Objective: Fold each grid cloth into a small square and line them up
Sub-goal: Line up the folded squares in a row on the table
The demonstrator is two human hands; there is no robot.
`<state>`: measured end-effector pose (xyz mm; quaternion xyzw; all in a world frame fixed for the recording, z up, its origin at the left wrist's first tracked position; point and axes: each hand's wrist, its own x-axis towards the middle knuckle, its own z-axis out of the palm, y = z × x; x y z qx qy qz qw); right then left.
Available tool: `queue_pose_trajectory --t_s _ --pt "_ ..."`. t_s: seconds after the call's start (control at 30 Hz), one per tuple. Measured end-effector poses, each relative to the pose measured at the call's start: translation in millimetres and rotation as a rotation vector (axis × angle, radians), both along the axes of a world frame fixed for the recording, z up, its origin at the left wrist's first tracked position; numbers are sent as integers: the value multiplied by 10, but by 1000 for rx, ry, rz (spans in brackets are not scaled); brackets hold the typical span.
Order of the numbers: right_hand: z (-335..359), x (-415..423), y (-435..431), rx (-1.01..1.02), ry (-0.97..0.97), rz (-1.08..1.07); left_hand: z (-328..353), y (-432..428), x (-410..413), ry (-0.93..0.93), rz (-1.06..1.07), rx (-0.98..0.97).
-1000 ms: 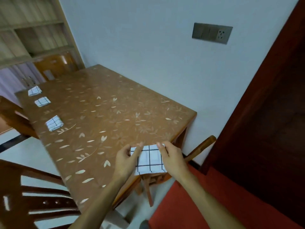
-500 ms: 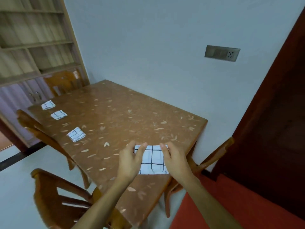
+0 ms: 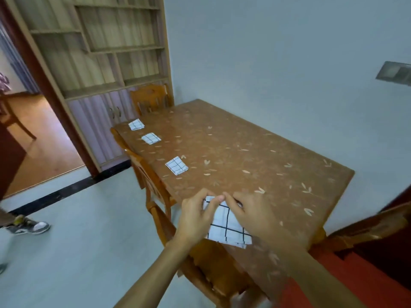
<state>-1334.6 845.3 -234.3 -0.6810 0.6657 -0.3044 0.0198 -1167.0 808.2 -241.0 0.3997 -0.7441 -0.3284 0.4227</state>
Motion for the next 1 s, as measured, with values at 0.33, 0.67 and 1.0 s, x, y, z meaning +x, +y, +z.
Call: queue_pose_trajectory --t_s 0.33,0.67,1.0 --pt "-440 679 -1272 117 -366 -39 -178 -1186 866 -55 93 84" --pt "-701 1102 -2620 213 -781 -91 -287 -3001 1334 -134 -73 362" --pt "-575 1308 -3459 386 -798 72 -541 -4147 1423 -365 -391 310"
